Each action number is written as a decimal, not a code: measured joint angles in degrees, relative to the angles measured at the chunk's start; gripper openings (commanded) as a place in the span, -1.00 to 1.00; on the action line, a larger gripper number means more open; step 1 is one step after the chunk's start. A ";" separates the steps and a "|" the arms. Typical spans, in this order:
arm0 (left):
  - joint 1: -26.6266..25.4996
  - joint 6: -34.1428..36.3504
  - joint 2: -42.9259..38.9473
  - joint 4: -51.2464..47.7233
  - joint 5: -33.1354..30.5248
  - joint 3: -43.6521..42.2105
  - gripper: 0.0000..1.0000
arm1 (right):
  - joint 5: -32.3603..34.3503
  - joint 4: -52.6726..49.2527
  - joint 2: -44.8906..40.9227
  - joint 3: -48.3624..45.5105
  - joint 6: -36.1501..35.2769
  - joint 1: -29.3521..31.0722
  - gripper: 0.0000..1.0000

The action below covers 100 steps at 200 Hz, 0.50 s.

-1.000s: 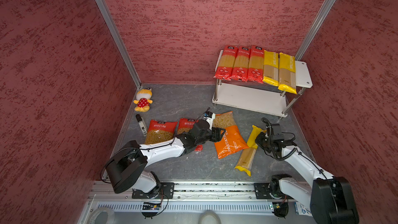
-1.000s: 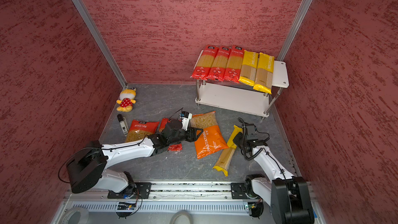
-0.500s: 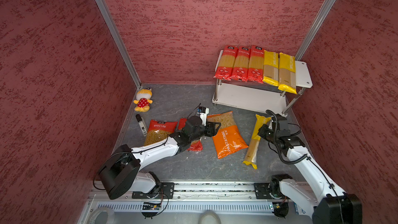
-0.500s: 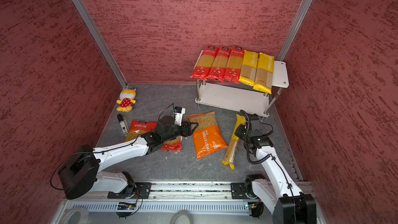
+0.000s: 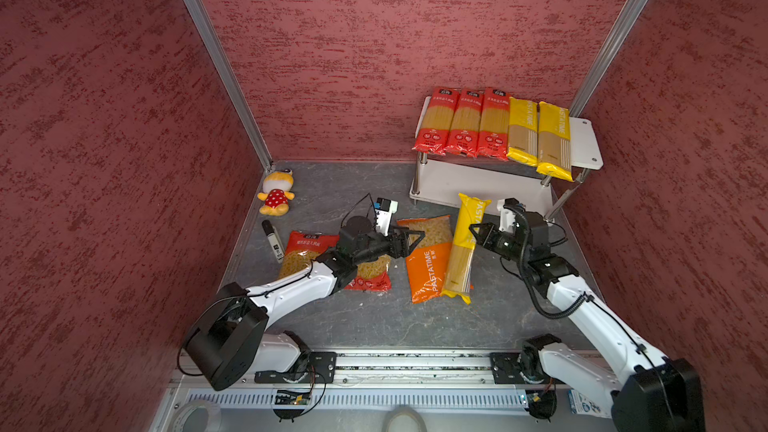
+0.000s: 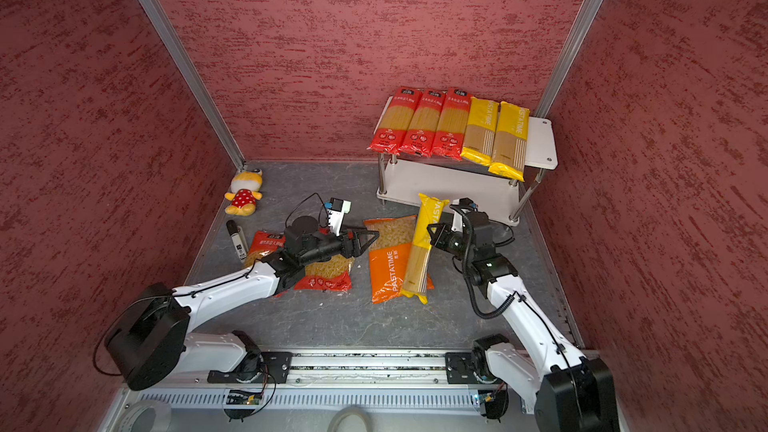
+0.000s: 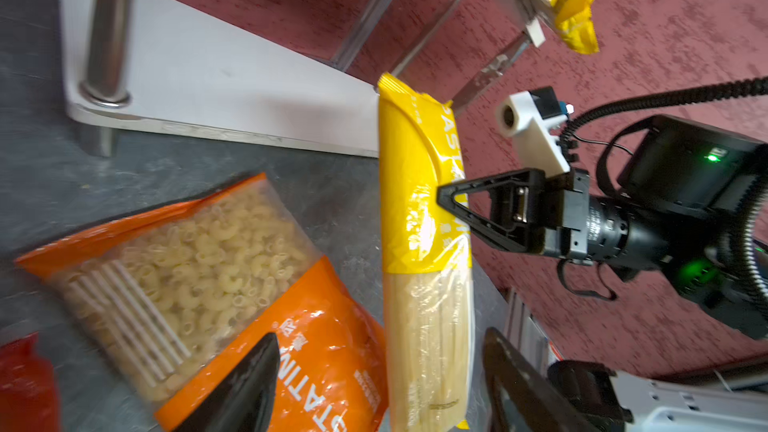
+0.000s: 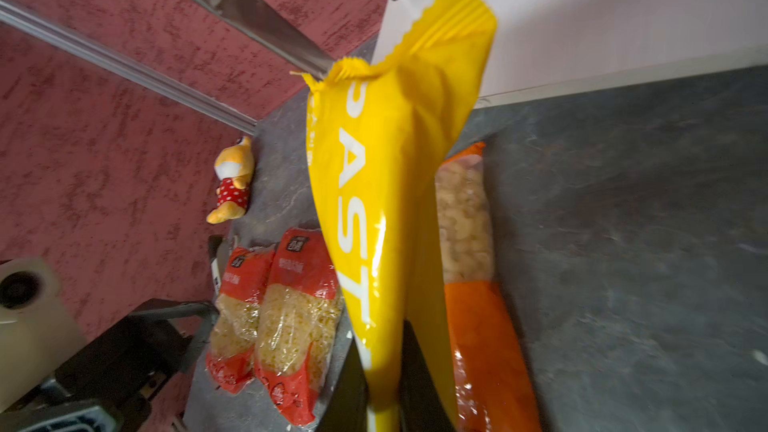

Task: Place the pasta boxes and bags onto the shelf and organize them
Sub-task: 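Raise the yellow bag upright toward the left gripper with the right gripper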

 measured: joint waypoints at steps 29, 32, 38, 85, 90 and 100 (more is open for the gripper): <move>-0.15 -3.15 5.81 4.42 6.71 0.00 0.84 | -1.62 7.48 1.42 -0.15 0.09 5.09 -1.00; -0.17 -3.23 6.36 4.87 7.28 0.00 0.84 | -1.73 8.26 1.64 -0.13 -0.04 5.70 -1.00; -0.26 -3.98 7.45 5.62 8.41 0.00 0.83 | -2.03 9.44 2.12 -0.02 -0.31 6.69 -1.00; -1.90 -5.62 11.34 10.19 14.03 0.70 0.59 | -4.17 15.19 6.67 1.46 -1.75 11.61 -1.00; -2.05 -5.95 11.58 10.58 14.23 0.92 0.53 | -4.44 16.02 6.88 1.49 -1.75 11.78 -1.00; -2.05 -5.99 12.31 11.58 14.80 1.18 0.40 | -5.07 16.92 7.04 1.62 -1.73 11.87 -1.00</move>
